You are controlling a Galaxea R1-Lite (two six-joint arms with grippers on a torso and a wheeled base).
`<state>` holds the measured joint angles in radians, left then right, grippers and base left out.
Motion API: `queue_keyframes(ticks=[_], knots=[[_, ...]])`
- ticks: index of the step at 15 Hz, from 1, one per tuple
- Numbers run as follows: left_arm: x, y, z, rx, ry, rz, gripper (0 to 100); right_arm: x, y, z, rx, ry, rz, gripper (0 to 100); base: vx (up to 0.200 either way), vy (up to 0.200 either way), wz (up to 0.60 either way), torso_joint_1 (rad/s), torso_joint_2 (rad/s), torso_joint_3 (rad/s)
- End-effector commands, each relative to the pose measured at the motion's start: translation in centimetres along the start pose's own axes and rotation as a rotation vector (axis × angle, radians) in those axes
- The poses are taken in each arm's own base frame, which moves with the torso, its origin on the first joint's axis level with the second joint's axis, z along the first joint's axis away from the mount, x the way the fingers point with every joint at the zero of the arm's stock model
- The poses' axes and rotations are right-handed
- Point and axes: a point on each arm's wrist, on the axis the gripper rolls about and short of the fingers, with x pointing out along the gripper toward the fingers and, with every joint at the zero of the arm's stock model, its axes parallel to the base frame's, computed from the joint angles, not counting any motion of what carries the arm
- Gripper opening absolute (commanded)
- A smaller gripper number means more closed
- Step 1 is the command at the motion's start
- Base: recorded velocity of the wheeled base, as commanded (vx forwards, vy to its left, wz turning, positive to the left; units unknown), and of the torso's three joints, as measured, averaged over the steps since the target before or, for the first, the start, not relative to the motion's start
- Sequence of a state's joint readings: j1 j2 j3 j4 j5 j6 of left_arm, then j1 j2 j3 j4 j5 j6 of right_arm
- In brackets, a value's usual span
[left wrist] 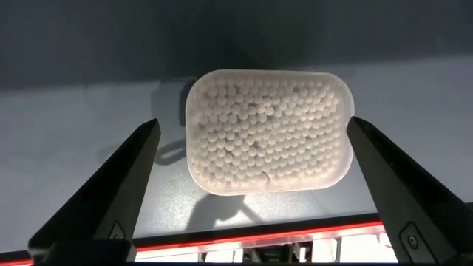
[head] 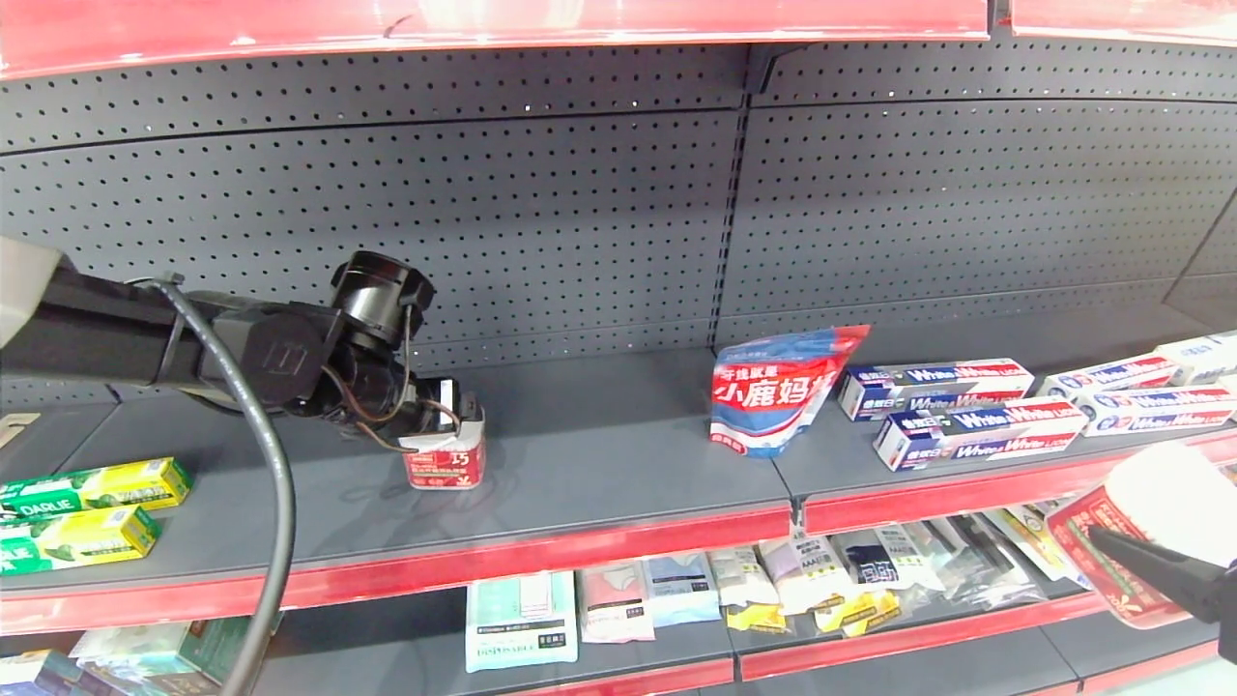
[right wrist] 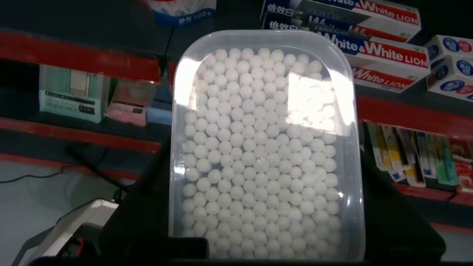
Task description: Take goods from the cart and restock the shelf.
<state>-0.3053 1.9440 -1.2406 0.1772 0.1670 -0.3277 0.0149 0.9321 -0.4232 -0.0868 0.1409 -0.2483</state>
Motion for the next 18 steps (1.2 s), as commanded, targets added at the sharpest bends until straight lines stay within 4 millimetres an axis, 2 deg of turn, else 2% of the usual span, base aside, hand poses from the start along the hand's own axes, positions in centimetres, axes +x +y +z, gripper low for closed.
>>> queue_keyframes(ticks=[1,13,18], knots=[[-0.5,0.0,0.2,-0.002,-0.016,-0.006,100,0.1,0.0,0.0,0.000,0.001,0.001,0,0.000,0.000,0.00,0.000,0.00,0.000],[-0.1,0.0,-0.1,0.014,0.005,-0.015,100,0.4,-0.1,0.2,0.000,0.014,0.006,0,0.000,0.000,0.00,0.000,0.00,0.000],[0.7,0.1,-0.2,0.010,0.020,-0.007,100,0.5,-0.1,0.0,0.001,0.021,0.008,0,0.000,0.000,0.00,0.000,0.00,0.000]])
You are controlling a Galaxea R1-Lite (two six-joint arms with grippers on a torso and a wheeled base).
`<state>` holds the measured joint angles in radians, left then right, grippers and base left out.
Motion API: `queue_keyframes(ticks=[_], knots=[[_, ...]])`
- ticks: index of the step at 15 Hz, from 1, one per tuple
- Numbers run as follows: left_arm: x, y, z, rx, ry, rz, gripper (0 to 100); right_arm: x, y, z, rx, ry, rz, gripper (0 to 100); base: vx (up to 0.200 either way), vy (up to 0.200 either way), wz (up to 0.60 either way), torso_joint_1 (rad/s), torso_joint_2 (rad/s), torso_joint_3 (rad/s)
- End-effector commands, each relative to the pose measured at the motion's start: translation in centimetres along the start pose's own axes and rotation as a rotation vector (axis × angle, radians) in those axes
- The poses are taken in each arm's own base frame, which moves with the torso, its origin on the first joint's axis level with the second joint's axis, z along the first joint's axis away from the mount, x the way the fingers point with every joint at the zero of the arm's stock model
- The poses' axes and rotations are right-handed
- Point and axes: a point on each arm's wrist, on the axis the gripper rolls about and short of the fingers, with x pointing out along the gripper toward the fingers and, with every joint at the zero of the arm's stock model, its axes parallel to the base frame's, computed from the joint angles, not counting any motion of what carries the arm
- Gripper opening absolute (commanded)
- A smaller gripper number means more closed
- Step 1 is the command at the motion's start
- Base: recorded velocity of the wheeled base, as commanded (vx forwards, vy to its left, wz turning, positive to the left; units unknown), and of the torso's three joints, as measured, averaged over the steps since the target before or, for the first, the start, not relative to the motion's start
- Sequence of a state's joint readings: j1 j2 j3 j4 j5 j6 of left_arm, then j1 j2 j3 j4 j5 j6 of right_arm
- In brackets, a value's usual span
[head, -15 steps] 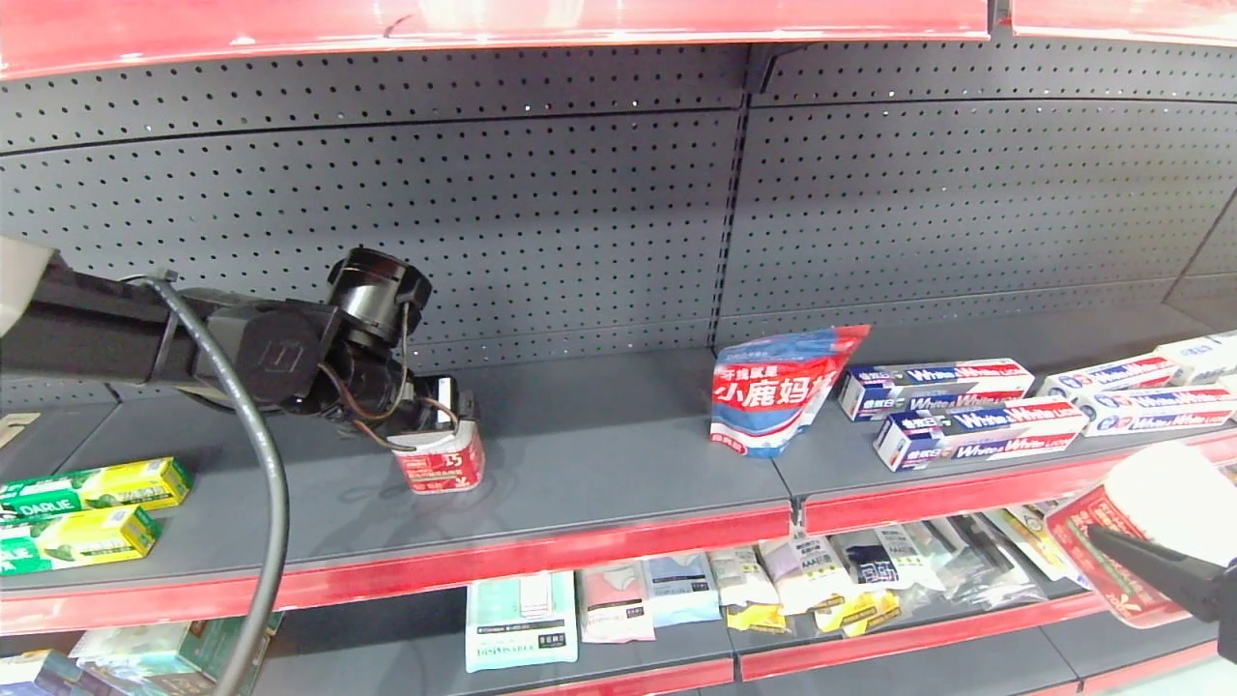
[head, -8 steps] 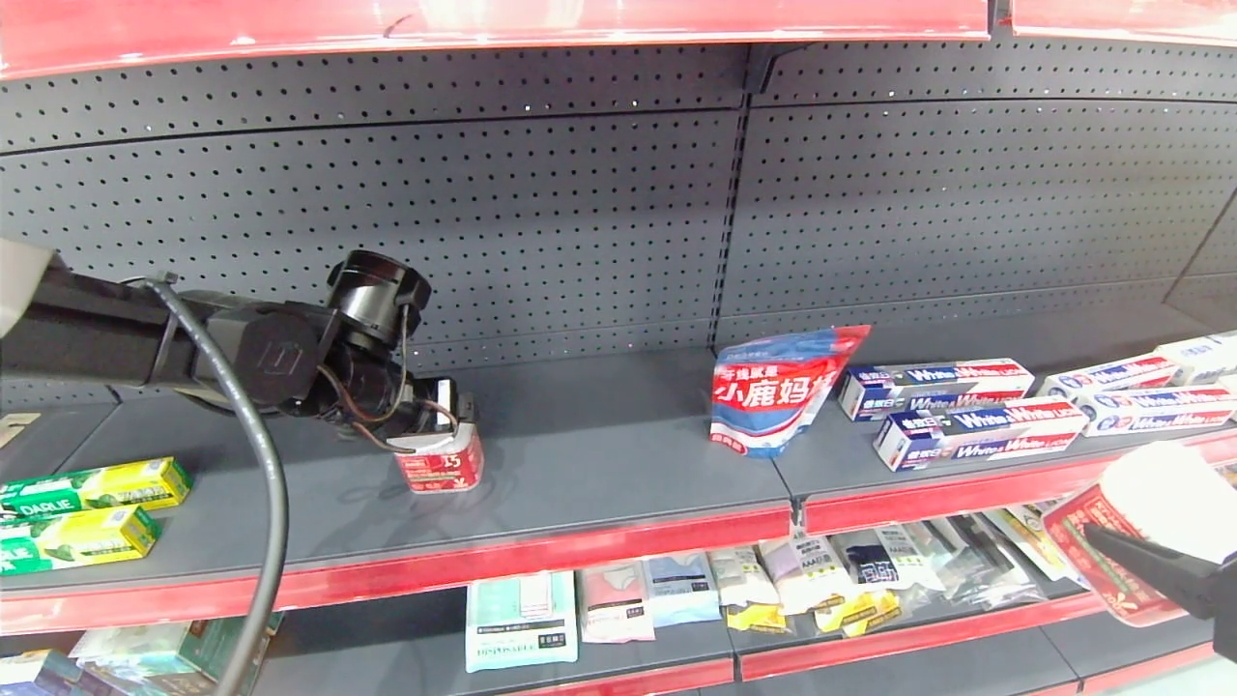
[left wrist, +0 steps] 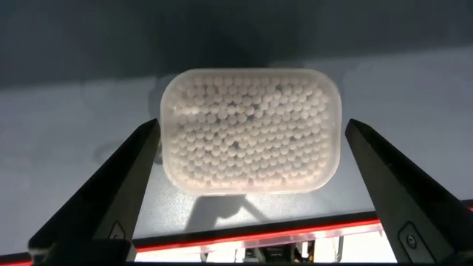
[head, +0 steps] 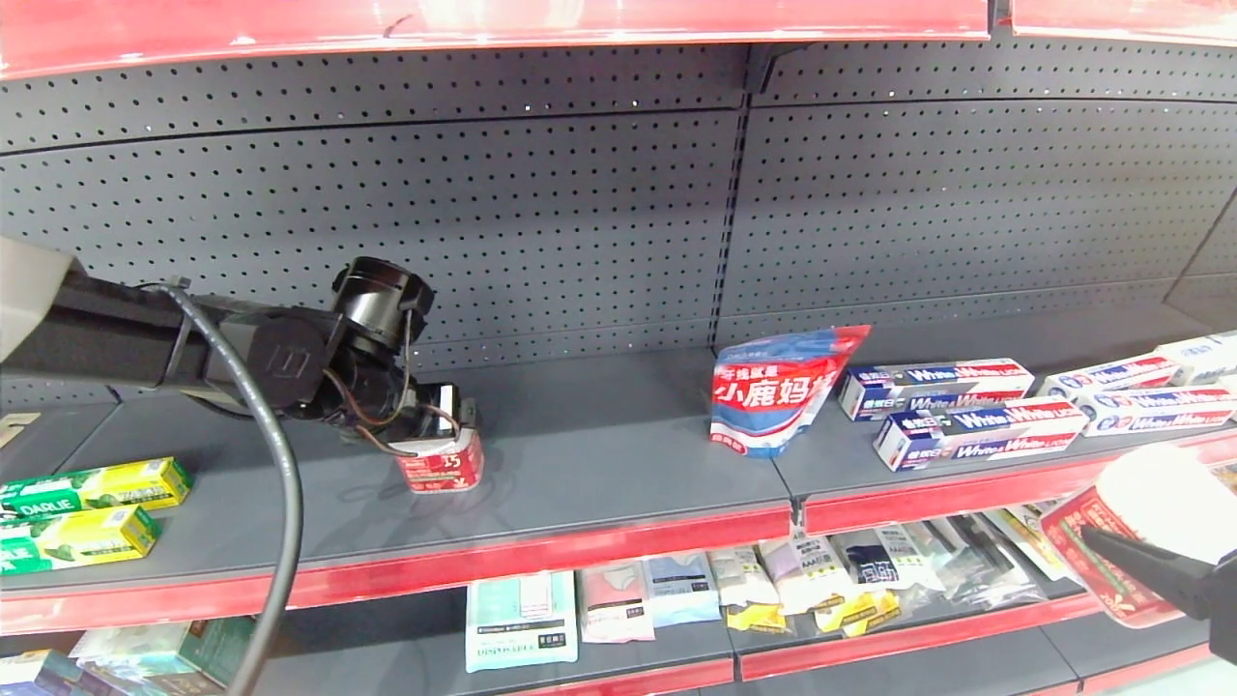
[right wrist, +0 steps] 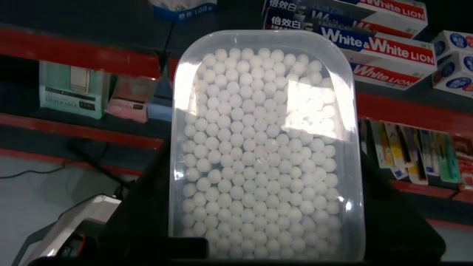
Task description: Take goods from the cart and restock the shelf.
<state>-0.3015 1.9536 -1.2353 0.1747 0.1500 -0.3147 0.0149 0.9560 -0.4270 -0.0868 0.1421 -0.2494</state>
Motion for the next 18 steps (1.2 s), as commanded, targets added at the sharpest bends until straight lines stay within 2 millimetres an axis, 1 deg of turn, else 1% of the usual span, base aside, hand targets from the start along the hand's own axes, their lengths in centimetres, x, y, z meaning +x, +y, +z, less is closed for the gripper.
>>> queue_keyframes(ticks=[1,6,14,18], knots=[[0.3,0.0,0.0,-0.001,0.004,0.002,100,0.1,0.0,0.0,0.000,0.002,0.002,0,0.000,0.000,0.00,0.000,0.00,0.000],[1.0,0.0,-0.3,0.001,0.027,0.000,100,0.1,0.0,0.0,0.000,0.002,0.002,0,0.000,0.000,0.00,0.000,0.00,0.000],[1.5,0.0,0.2,-0.003,0.014,0.004,100,0.2,0.0,-0.1,-0.001,0.010,0.003,0,0.000,0.000,0.00,0.000,0.00,0.000],[2.1,0.2,0.0,-0.008,0.024,0.015,100,0.2,0.0,-0.1,-0.001,0.011,0.004,0,0.000,0.000,0.00,0.000,0.00,0.000]])
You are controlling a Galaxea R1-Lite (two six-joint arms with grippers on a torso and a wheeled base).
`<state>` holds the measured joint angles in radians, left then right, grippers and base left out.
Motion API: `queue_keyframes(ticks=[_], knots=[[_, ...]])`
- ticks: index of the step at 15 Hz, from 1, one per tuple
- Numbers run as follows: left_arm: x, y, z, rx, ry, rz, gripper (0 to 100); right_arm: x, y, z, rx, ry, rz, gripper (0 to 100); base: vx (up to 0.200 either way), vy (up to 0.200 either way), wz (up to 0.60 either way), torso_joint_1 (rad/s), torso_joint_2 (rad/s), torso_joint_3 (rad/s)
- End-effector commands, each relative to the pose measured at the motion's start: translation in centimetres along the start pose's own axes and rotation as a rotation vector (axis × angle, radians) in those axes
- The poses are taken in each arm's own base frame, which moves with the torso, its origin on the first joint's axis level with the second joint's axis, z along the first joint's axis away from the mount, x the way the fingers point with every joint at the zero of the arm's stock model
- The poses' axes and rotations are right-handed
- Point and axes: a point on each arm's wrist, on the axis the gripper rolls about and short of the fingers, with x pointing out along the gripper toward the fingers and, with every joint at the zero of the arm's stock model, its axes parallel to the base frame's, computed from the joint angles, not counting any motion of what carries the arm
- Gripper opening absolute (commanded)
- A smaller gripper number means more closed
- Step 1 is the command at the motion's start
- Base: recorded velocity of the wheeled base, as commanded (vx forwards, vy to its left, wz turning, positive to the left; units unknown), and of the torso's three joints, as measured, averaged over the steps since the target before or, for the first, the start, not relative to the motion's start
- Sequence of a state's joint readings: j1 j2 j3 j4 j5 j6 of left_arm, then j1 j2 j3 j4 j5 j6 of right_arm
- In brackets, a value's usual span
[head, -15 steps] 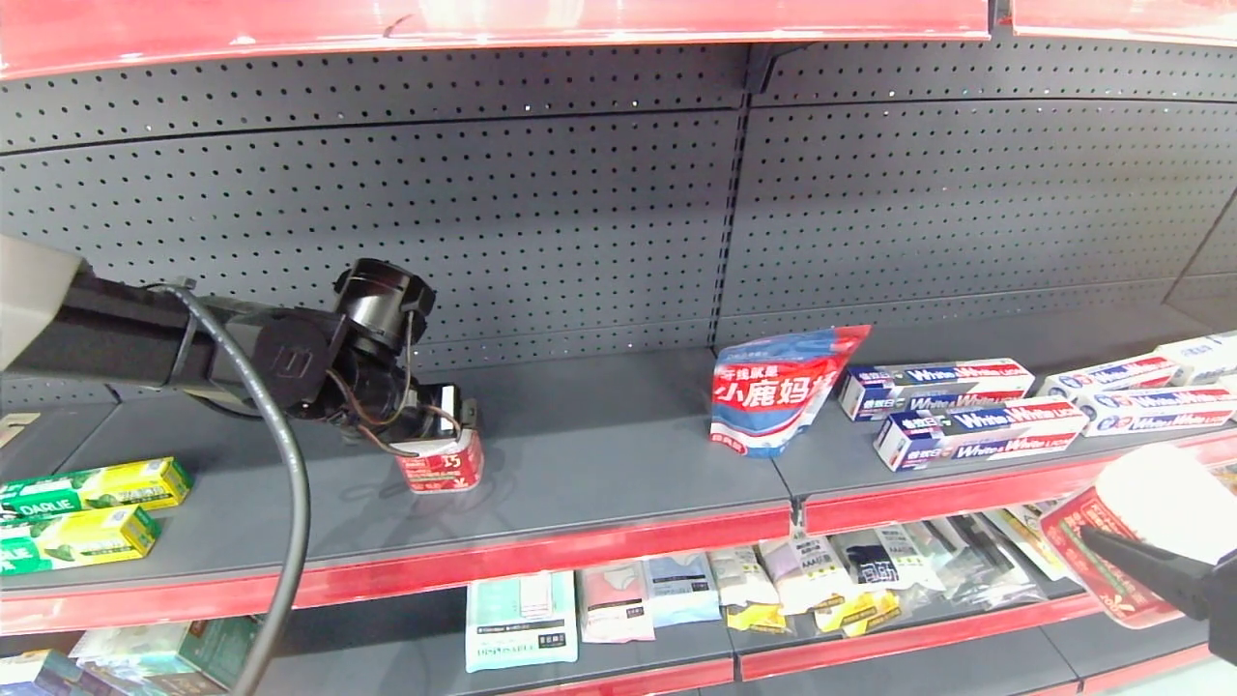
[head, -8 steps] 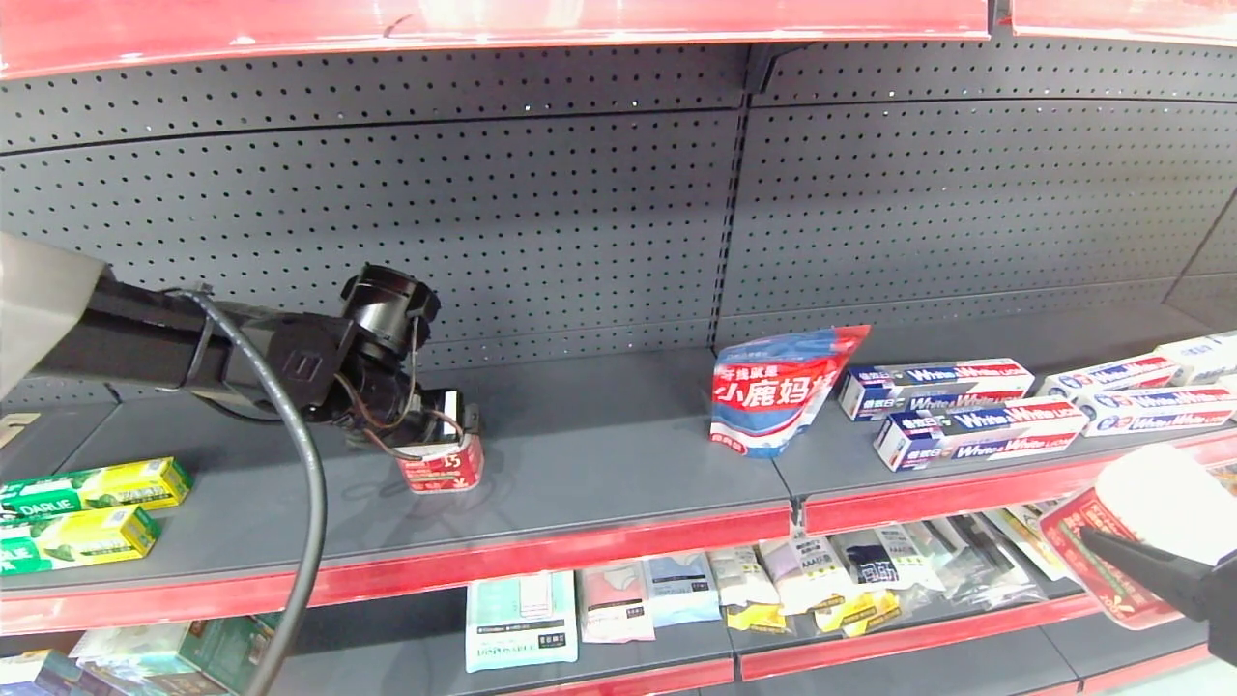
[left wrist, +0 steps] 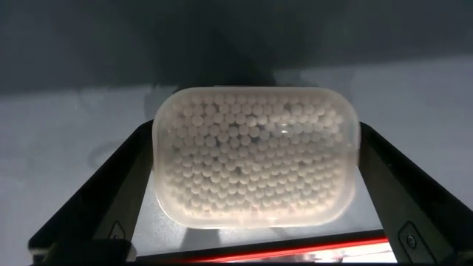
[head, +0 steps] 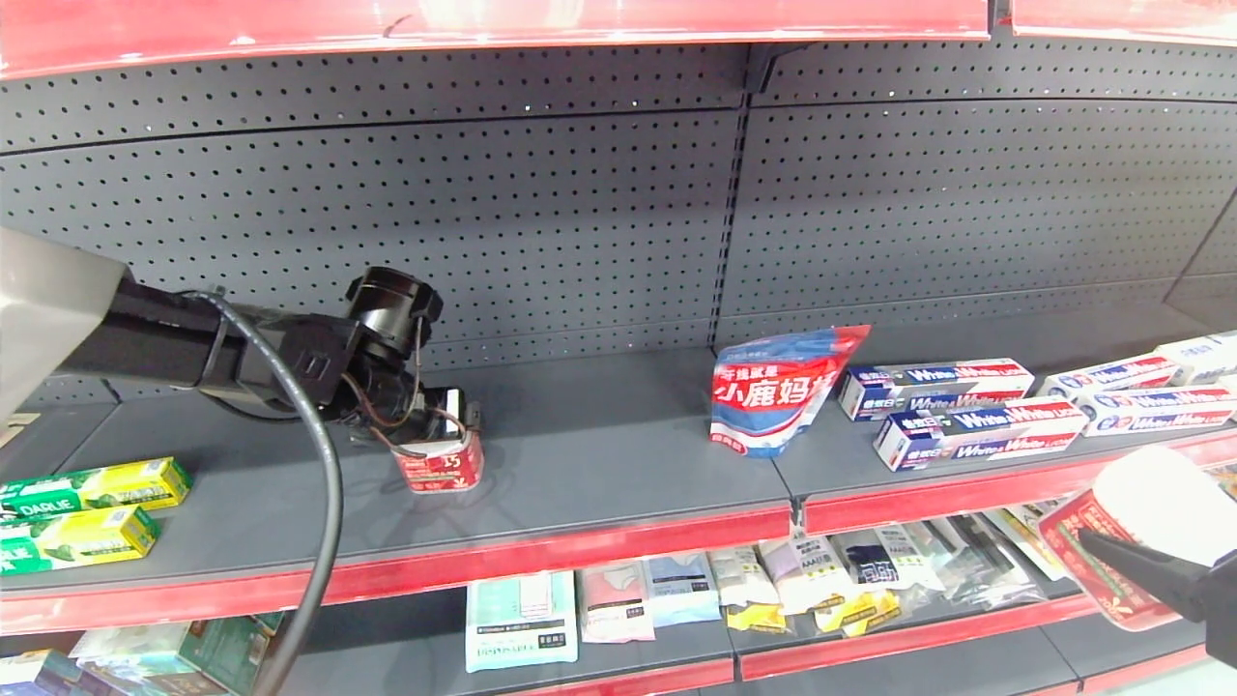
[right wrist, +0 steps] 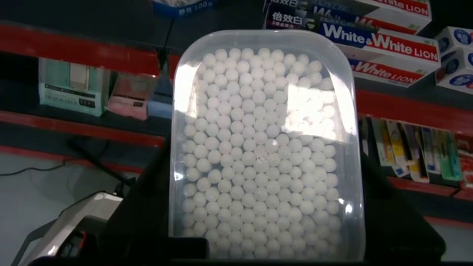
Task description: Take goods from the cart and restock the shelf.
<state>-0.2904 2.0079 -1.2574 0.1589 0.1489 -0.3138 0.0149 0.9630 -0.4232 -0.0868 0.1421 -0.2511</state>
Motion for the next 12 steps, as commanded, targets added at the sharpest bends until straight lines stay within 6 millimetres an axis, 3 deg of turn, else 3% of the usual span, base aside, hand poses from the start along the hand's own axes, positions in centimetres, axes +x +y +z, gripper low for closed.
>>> queue_keyframes(ticks=[1,5,6,12], knots=[[0.30,0.01,-0.12,0.000,0.007,0.003,100,0.04,0.00,0.01,-0.001,0.001,0.001,0,0.000,0.000,0.00,0.000,0.00,0.000],[0.38,-0.02,-0.07,0.000,0.006,0.002,100,0.19,-0.03,0.03,0.000,0.007,0.003,0,0.000,0.000,0.00,0.000,0.00,0.000],[0.51,-0.01,-0.17,0.001,0.012,0.004,0,0.19,-0.03,0.03,0.000,0.007,0.003,0,0.000,0.000,0.00,0.000,0.00,0.000],[0.41,0.01,-0.16,0.001,0.010,0.005,0,0.33,-0.06,0.05,0.000,0.013,0.004,0,0.000,0.000,0.00,0.000,0.00,0.000]])
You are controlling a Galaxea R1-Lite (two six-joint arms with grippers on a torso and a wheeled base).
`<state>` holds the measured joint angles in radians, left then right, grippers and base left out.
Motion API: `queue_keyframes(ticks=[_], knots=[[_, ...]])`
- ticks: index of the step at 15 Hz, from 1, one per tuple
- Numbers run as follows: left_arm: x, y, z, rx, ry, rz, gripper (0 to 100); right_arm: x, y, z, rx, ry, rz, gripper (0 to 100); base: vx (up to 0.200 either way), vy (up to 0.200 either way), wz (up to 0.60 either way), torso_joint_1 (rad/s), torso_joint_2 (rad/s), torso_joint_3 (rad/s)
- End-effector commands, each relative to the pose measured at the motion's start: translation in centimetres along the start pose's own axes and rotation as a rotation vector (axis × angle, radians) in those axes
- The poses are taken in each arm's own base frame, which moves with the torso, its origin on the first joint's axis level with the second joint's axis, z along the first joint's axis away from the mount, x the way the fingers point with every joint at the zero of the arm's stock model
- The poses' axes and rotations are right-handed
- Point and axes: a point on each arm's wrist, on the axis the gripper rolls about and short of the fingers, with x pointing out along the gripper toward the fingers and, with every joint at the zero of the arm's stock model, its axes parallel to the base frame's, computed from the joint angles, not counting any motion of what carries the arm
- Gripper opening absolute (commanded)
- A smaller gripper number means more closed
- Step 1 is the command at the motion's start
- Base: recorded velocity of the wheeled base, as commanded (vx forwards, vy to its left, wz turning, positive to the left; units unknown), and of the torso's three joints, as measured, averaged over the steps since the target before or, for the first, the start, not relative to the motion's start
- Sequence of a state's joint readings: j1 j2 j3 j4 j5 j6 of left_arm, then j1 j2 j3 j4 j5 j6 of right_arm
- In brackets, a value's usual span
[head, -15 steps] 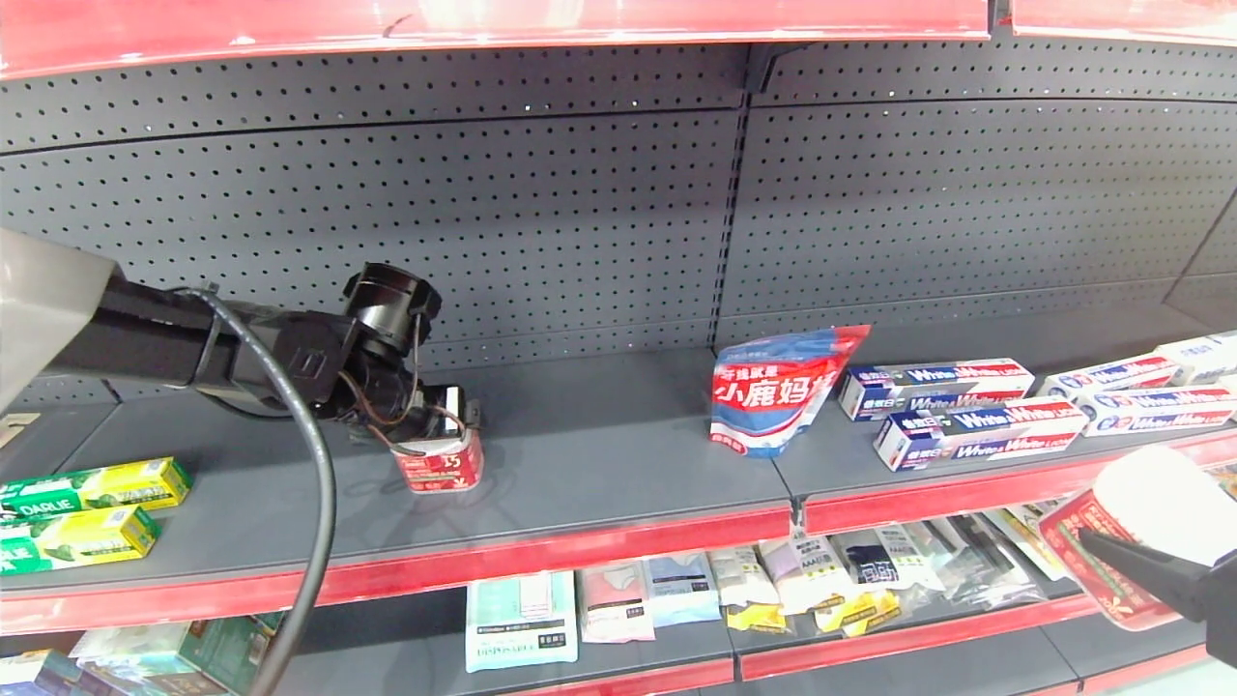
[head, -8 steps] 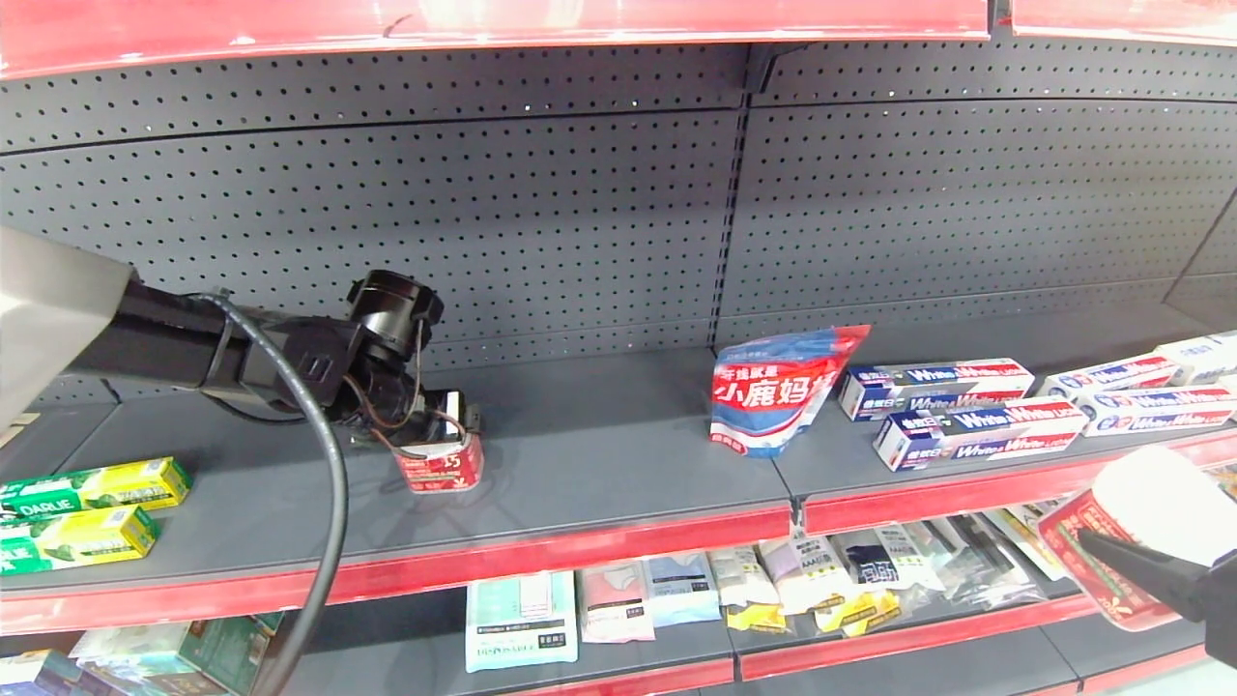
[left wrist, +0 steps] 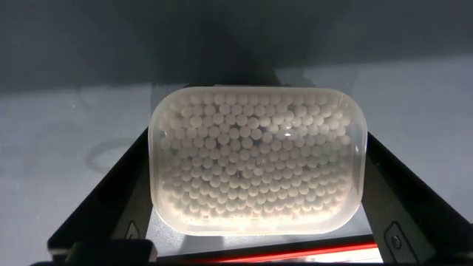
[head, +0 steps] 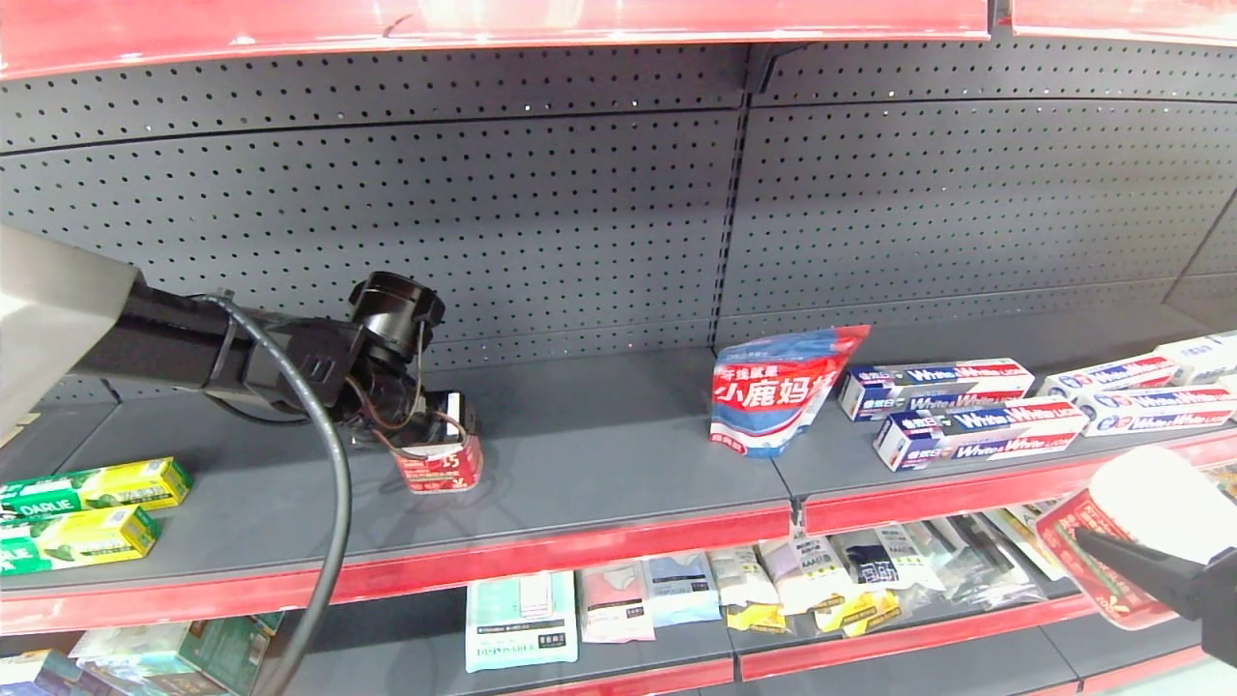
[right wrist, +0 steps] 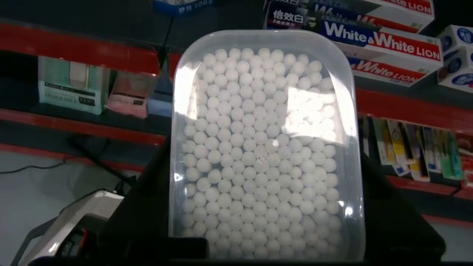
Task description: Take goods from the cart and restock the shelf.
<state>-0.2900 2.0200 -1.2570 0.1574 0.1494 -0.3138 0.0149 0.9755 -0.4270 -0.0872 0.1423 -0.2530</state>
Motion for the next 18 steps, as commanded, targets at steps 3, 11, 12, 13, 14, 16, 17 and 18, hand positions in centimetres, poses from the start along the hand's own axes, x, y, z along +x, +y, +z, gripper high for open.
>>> queue_keyframes(ticks=[3,11,12,13,14,16,17,18], knots=[[-1.0,0.1,0.2,-0.003,-0.016,-0.004,0,0.2,0.0,0.0,0.000,0.011,0.003,0,0.000,0.000,0.00,0.000,0.00,0.000],[-2.5,0.2,-0.1,-0.003,-0.009,-0.003,0,0.5,0.0,0.0,0.001,0.021,0.007,0,0.000,0.000,0.00,0.000,0.00,0.000],[-2.5,0.2,-0.1,-0.003,-0.009,-0.003,0,0.5,0.0,0.0,0.001,0.021,0.007,0,0.000,0.000,0.00,0.000,0.00,0.000],[-3.2,0.5,-0.6,-0.002,0.001,0.001,0,0.5,0.0,0.0,0.001,0.024,0.008,0,0.000,0.000,0.00,0.000,0.00,0.000],[-3.4,0.6,-0.7,-0.001,0.003,0.002,0,0.5,0.0,0.0,0.001,0.024,0.008,0,0.000,0.000,0.00,0.000,0.00,0.000],[-3.6,0.9,-1.5,0.000,0.019,0.007,0,0.5,-0.1,0.0,0.001,0.021,0.007,0,0.000,0.000,0.00,0.000,0.00,0.000],[-3.8,1.0,-2.0,0.000,0.029,0.009,0,0.5,-0.1,0.0,0.001,0.021,0.007,0,0.000,0.000,0.00,0.000,0.00,0.000],[-4.0,1.0,-2.4,0.003,0.034,0.009,0,0.5,-0.1,0.0,0.000,0.019,0.007,0,0.000,0.000,0.00,0.000,0.00,0.000]])
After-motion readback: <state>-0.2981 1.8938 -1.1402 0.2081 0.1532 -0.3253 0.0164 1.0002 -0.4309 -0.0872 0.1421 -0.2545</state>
